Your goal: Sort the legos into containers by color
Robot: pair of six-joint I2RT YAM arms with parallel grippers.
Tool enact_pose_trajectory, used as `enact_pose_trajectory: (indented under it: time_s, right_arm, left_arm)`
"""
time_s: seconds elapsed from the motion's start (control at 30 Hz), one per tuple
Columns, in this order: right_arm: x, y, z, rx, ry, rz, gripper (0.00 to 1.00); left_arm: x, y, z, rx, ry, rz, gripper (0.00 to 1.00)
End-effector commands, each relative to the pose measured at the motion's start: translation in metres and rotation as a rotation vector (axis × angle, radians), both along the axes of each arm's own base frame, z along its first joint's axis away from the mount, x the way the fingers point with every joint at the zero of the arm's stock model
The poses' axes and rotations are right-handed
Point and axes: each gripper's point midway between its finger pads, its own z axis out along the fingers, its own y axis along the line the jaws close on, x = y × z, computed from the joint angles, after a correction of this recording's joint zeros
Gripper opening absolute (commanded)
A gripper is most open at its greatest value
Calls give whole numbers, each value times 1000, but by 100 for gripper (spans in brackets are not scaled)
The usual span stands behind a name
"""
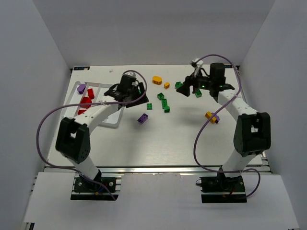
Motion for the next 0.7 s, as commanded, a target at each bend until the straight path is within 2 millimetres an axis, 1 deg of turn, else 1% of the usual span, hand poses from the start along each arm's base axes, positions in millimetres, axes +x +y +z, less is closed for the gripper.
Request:
enact_pose_trajectory:
  time_s: [0.0, 0.03, 0.07, 0.1, 0.17, 0.2, 0.23, 0.27, 0.3, 0.33, 0.37, 0.43, 0.47, 0.5, 0.6, 0.67]
  right_arm:
    - [-28, -30, -15, -50, 90, -3, 78]
    - [-31, -36, -13, -52, 77, -6, 77]
    - [-30, -46, -17, -50, 90, -24, 76]
    - [-30, -49, -18, -43, 103, -27, 73]
    - [-28, -59, -21, -15, 122, -32, 70]
    - [-28, -60, -22, -9, 118, -27, 68]
    - [-30, -61, -22, -6, 108, -15, 68]
    - [-30, -62, -21, -13, 81, 0, 68]
    - [-34, -62, -23, -14, 78, 18, 69]
    - [-40, -59, -20, -2, 66, 59, 70]
    - [-45, -60, -22, -15, 50, 89, 73]
    - [-55, -58, -20, -2, 33, 145, 76]
    - [-57, -58, -20, -5, 24, 160, 77]
    - [-62, -58, -24, -10, 20, 183, 81]
    - [-65, -58, -26, -16, 14, 202, 83]
    - [-65, -58, -27, -16, 24, 202, 83]
  left_arm:
    - [7, -16, 0, 89, -10, 23, 81]
    - [7, -25, -4, 106, -9, 19, 81]
    - [11, -31, -19, 132, 17, 16, 81]
    - [18, -40, -10, 138, 1, 6, 81]
    - [22, -52, -15, 190, 3, -13, 81]
    - [18, -51, -36, 258, 58, -35, 81]
    - [24, -59, -27, 274, 39, -46, 81]
    - [22, -59, -31, 311, 52, -62, 81]
    - [15, -55, -43, 367, 94, -83, 80]
    - [11, -54, -44, 411, 91, -125, 79]
    - [5, -47, -45, 462, 99, -160, 78]
    - [-2, -38, -45, 509, 98, -196, 78]
    - [-8, -27, -52, 557, 110, -206, 78]
    - [-10, -20, -45, 587, 88, -227, 79]
    - [-15, -2, -51, 684, 84, -274, 80]
    - [-17, 2, -55, 714, 89, -303, 80]
